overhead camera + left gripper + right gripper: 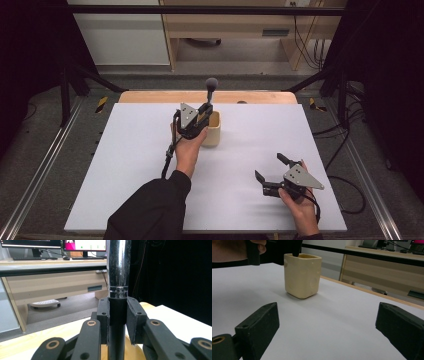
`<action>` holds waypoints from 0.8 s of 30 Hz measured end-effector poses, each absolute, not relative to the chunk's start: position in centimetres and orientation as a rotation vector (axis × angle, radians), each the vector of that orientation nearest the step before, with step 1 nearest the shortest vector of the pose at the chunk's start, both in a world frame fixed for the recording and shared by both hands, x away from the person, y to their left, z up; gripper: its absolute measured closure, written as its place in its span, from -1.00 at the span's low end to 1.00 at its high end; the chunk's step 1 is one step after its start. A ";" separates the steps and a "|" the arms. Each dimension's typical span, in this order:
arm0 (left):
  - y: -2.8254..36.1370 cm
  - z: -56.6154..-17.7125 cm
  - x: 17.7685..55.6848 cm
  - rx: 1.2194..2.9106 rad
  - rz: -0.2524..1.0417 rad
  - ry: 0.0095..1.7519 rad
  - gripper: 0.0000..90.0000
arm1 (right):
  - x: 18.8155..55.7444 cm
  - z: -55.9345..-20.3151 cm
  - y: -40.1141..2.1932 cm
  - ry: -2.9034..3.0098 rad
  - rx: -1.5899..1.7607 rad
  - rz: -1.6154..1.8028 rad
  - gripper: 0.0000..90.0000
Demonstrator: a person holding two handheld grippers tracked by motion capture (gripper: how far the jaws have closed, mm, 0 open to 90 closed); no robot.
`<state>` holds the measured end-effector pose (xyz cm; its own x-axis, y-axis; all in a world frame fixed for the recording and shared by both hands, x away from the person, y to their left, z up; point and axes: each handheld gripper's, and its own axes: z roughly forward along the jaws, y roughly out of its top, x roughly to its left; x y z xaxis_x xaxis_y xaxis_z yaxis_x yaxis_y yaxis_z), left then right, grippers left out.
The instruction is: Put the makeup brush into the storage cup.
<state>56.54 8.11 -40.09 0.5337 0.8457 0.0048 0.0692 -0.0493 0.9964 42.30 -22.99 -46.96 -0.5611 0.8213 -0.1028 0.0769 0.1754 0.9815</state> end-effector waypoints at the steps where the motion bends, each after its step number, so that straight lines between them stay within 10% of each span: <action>1: 8.1 -40.2 56.5 1.504 0.762 0.825 0.65 | 42.3 -46.9 -23.0 1.797 0.851 1.442 -0.88; 24: 8.0 -41.4 56.0 1.524 0.782 0.821 0.65 | 42.4 -47.1 -23.0 1.801 0.857 1.440 -0.88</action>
